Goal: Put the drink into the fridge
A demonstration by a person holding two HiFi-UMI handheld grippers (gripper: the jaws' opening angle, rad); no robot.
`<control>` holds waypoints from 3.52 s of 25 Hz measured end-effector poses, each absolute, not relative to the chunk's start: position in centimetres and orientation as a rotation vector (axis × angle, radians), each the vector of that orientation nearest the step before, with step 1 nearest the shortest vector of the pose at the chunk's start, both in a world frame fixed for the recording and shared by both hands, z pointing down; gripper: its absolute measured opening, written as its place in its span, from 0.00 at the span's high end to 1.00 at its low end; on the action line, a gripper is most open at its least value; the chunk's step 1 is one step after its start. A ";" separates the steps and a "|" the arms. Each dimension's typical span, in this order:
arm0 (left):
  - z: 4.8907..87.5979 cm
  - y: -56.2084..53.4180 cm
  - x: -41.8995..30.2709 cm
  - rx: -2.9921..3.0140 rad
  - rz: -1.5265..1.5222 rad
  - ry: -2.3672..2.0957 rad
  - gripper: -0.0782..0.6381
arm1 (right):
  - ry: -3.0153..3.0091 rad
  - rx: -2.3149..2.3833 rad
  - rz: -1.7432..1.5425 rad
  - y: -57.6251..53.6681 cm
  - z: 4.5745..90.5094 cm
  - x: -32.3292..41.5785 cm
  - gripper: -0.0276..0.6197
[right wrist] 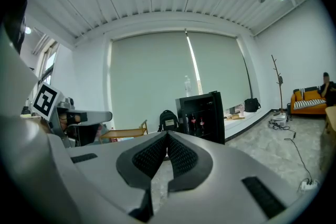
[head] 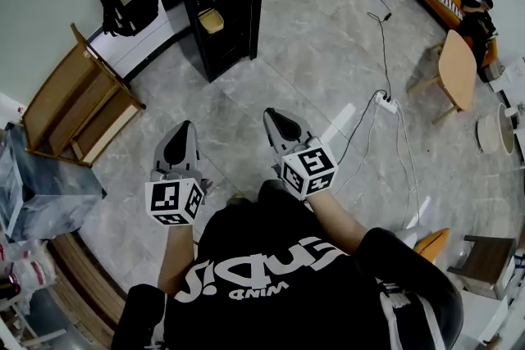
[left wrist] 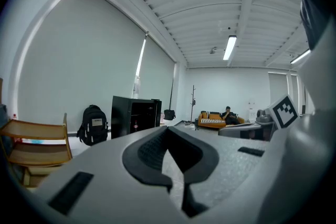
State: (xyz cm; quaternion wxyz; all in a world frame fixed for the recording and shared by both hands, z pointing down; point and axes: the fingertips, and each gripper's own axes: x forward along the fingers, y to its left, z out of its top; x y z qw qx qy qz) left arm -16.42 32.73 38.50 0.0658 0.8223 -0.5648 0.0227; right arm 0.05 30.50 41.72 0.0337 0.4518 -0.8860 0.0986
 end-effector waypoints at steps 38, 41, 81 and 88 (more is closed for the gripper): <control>38.1 0.3 -14.6 2.425 0.025 -1.703 0.88 | -2.716 1.427 0.292 -2.0 40.7 4.1 0.93; 37.6 -3.2 -14.0 2.407 0.018 -1.736 0.88 | -2.723 1.413 0.297 -5.8 40.5 5.3 0.93; 31.9 -16.4 -17.3 2.434 -0.085 -1.875 0.44 | -2.845 1.261 0.275 -20.4 38.4 0.4 0.93; 32.1 -17.2 -18.9 2.382 -0.106 -1.920 0.28 | -2.844 1.246 0.279 -20.9 38.9 -0.4 0.93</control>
